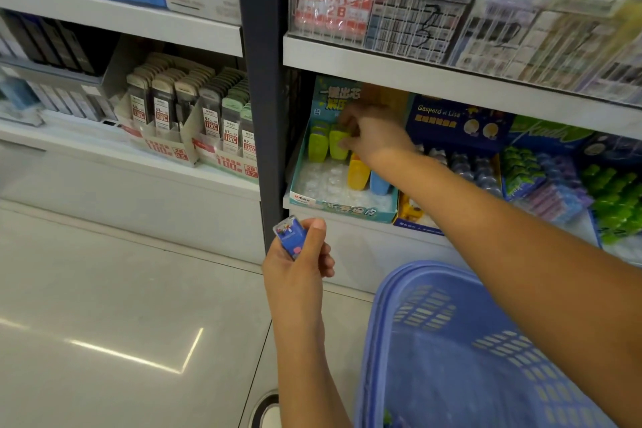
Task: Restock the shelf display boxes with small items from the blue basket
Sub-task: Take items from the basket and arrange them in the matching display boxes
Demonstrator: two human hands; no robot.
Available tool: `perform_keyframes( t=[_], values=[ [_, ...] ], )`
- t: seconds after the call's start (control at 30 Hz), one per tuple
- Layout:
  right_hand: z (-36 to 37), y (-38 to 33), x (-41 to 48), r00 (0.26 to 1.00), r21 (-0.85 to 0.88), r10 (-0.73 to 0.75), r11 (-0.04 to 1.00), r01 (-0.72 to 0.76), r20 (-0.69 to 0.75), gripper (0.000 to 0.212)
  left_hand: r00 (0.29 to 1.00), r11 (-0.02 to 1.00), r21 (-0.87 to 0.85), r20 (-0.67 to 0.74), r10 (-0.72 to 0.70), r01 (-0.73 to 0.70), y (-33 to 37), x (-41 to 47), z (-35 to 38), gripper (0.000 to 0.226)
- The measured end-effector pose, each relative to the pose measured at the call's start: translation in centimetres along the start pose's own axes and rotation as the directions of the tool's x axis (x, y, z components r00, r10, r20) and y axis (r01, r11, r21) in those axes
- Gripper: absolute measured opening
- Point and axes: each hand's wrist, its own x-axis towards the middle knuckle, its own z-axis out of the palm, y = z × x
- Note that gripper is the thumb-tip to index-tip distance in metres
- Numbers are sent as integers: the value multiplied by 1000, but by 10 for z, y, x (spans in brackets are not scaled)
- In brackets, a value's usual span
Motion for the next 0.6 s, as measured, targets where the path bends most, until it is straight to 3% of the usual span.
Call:
perform_keyframes(
  t=[0.13,0.27,0.47,0.6],
  values=[
    [7,3,3,997,8,50,999,-50,-52,24,1000,1000,1,7,-6,6,-3,2,-3,8],
    [4,4,0,999,27,36,999,-36,-15,21,1000,1000,23,6,-11,11,-5,3,-3,5],
    [-6,-12,-1,991,-95,97,992,-88,89,10,1000,999,42,30,7,-8,-3,1,-3,5],
    [-1,-21,-9,986,-178,112,980,-89,121,15,999,998,59,53,10,-13,-3,1,-2,5]
  ],
)
